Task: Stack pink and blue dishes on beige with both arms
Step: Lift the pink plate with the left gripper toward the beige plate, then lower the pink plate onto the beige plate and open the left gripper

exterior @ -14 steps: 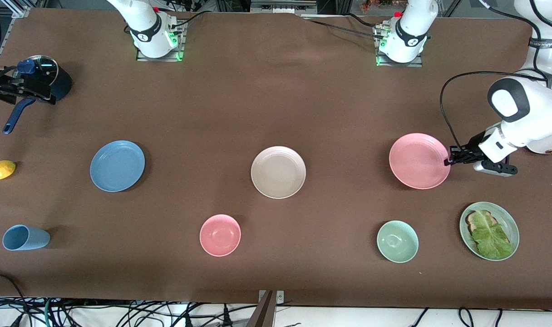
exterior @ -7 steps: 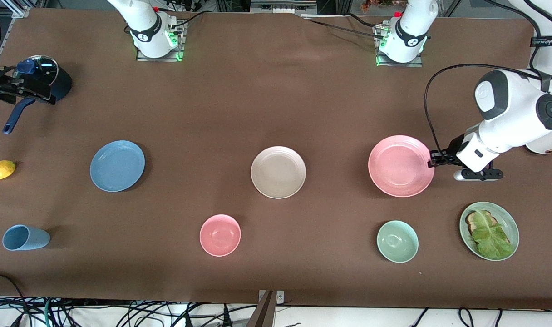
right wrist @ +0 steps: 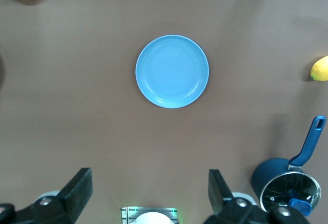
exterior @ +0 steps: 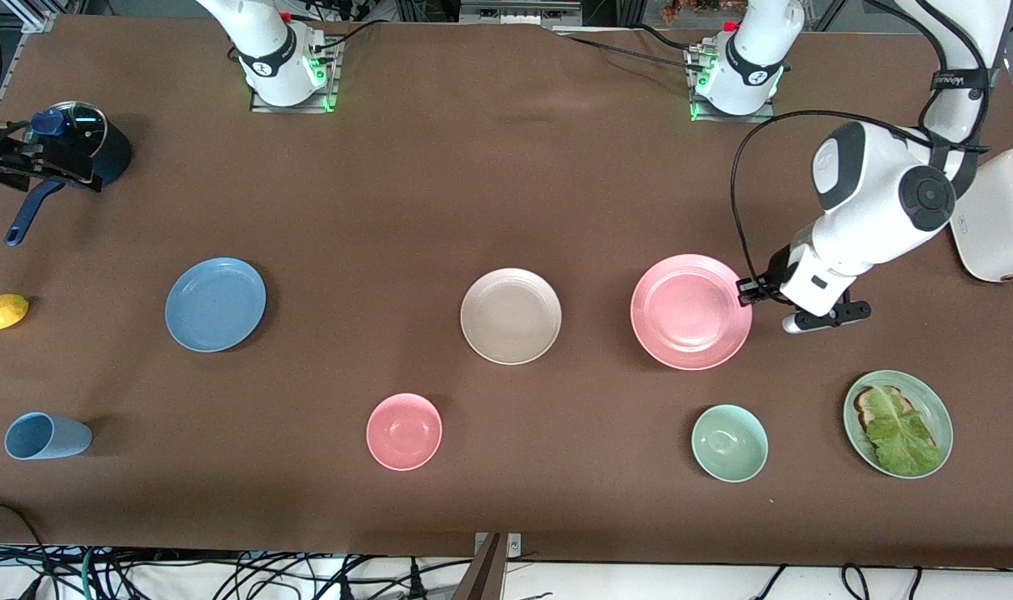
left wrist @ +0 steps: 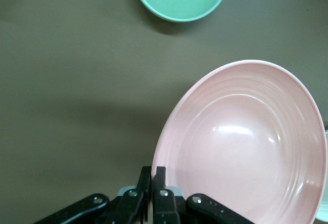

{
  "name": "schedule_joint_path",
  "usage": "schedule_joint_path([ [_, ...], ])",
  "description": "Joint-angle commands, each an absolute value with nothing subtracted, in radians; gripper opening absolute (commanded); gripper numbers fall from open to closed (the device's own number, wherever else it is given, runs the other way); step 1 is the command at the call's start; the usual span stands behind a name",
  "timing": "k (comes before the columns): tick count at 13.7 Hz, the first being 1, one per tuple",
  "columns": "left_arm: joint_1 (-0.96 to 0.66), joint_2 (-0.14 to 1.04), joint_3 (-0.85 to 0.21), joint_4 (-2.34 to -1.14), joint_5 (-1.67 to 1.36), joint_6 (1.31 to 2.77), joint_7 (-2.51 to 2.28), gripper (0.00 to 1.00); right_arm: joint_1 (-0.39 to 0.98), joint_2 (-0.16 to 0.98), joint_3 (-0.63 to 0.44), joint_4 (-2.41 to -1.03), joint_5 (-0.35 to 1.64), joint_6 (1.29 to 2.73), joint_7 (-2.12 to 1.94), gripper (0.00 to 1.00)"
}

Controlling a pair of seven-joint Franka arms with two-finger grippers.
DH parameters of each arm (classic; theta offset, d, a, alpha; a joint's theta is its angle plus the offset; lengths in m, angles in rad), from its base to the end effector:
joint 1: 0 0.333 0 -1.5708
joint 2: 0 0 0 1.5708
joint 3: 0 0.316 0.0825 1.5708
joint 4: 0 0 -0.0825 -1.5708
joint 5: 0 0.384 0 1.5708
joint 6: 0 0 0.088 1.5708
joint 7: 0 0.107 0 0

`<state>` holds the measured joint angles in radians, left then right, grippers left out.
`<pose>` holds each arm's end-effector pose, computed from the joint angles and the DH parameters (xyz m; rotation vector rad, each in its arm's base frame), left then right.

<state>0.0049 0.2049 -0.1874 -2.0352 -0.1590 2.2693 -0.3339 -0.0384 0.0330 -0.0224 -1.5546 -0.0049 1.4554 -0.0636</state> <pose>0.5787 -0.1079 0.3501 2.9534 0.3806 -0.0166 0.5503 -0.0339 0.6045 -3.1321 -0.0039 0.2075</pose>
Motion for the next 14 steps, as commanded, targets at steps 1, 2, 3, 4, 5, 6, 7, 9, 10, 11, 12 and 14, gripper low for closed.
schedule_joint_path([
  [1, -0.066, 0.230, -0.184, -2.019, -0.130, 2.313, -0.428, 0.00, -0.051, 0.032, -0.017, -1.548, -0.005, 1.445, -0.081, 1.00],
  [2, -0.090, 0.244, -0.184, -2.019, -0.130, 2.338, -0.454, 0.00, -0.051, 0.032, -0.018, -1.548, -0.005, 1.445, -0.081, 1.00],
  [3, -0.118, 0.258, -0.184, -2.019, -0.130, 2.362, -0.483, 0.00, -0.051, 0.034, -0.023, -1.548, -0.005, 1.445, -0.081, 1.00],
  [4, -0.145, 0.273, -0.181, -2.019, -0.130, 2.385, -0.514, 0.00, -0.051, 0.034, -0.028, -1.548, -0.005, 1.445, -0.081, 1.00],
  [5, -0.175, 0.284, -0.178, -2.020, -0.129, 2.401, -0.543, 0.00, -0.051, 0.034, -0.028, -1.548, -0.005, 1.445, -0.081, 1.00],
  [6, -0.198, 0.293, -0.176, -2.020, -0.121, 2.410, -0.572, 0.00, -0.051, 0.034, -0.028, -1.548, -0.005, 1.445, -0.081, 1.00],
  [7, -0.222, 0.302, -0.176, -2.020, -0.106, 2.424, -0.610, 0.00, -0.051, 0.034, -0.028, -1.548, -0.005, 1.445, -0.081, 1.00],
  [9, -0.270, 0.322, -0.172, -2.020, -0.062, 2.450, -0.696, 0.00, -0.051, 0.034, -0.029, -1.548, -0.005, 1.445, -0.081, 1.00],
  [10, -0.290, 0.330, -0.170, -2.019, -0.046, 2.463, -0.731, 0.00, -0.051, 0.034, -0.029, -1.548, -0.005, 1.445, -0.081, 1.00],
  [11, -0.308, 0.345, -0.170, -2.019, -0.045, 2.482, -0.762, 0.00, -0.051, 0.034, -0.029, -1.548, -0.005, 1.445, -0.081, 1.00],
  [12, -0.327, 0.357, -0.169, -2.019, -0.044, 2.502, -0.787, 0.00, -0.051, 0.034, -0.029, -1.548, -0.005, 1.445, -0.081, 1.00],
  [14, -0.368, 0.383, -0.147, -2.005, -0.043, 2.522, -0.830, 0.00, -0.051, 0.034, -0.029, -1.548, -0.005, 1.445, -0.081, 1.00],
])
